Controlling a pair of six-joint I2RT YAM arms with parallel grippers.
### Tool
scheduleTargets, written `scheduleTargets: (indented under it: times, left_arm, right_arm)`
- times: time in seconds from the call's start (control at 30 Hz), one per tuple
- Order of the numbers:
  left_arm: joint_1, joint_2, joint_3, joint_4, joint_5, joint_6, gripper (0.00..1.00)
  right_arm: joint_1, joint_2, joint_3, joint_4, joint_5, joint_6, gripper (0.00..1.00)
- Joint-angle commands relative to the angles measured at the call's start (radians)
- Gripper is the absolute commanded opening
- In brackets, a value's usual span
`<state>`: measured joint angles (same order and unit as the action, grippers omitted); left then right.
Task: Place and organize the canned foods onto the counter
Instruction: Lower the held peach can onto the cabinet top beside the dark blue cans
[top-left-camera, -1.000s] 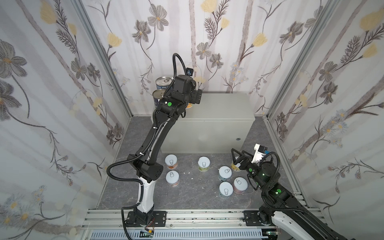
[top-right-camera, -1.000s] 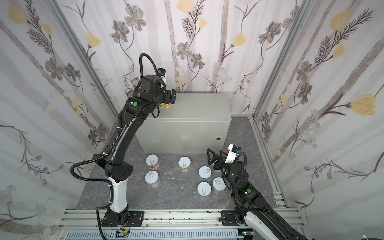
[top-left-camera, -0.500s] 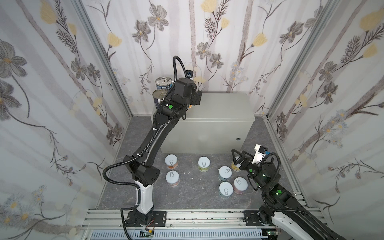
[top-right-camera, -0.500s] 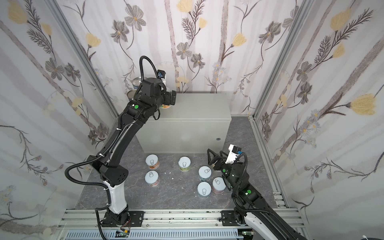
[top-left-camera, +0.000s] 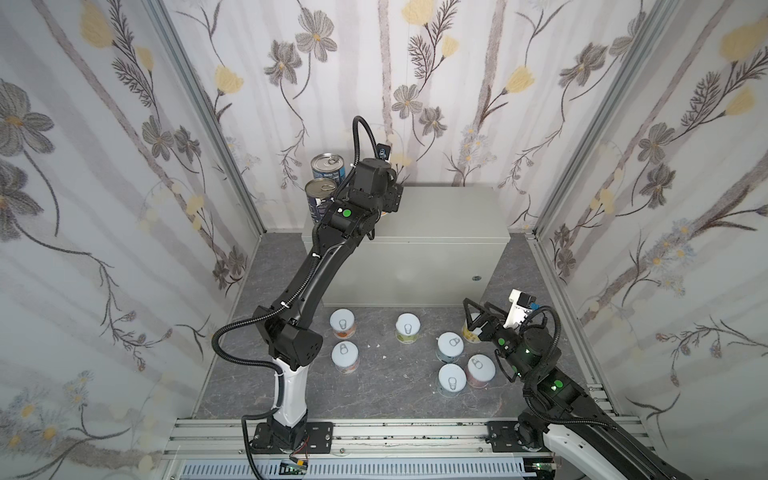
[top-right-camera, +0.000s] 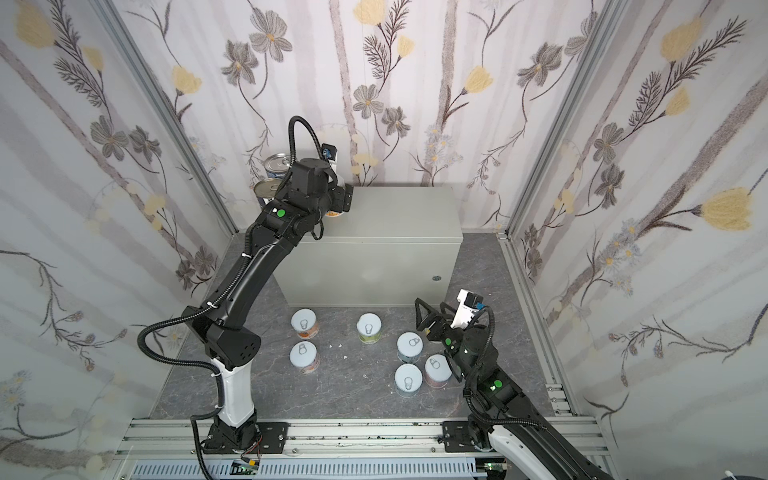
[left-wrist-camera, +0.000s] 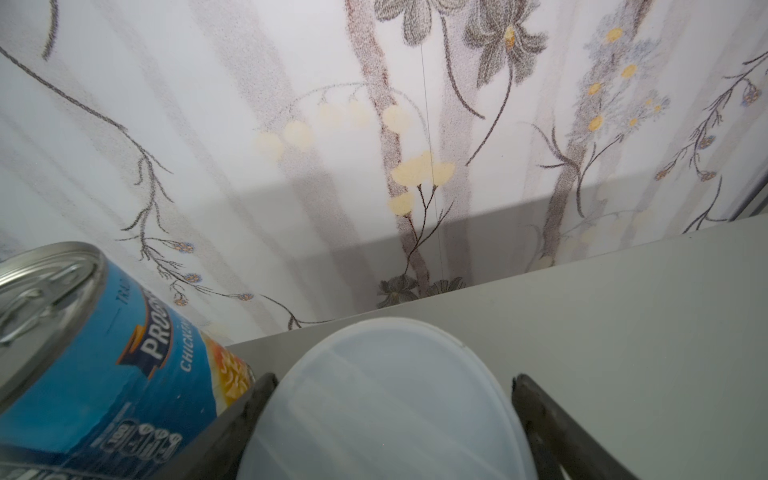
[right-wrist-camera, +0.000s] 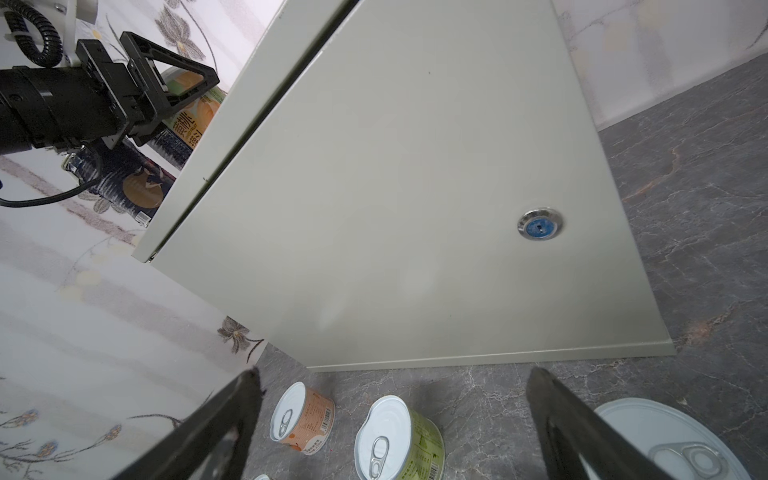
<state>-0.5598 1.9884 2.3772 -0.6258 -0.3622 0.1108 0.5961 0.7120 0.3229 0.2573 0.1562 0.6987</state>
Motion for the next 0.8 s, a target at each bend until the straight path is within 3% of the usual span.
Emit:
scheduleTargets:
  times: [0.0,0.43,0.77]
  left_arm:
    - [0.005,0.01,0.017,0.028,-0.005,0.02,0.84]
    - [0.034,0.025,0.023,0.081,-0.038,0.028,0.79]
    - [0.042,0.093,0.115,0.096,-0.037,0.041,0.75]
  right_arm:
    - [0.002,-0.003,-0.002,-0.001,0.012,0.01,1.0]
    - [0.002,0.019,0.002,0.013,0.02,0.008,1.0]
    - [0.002,0.057,0.023,0.015,0.016,0.001,1.0]
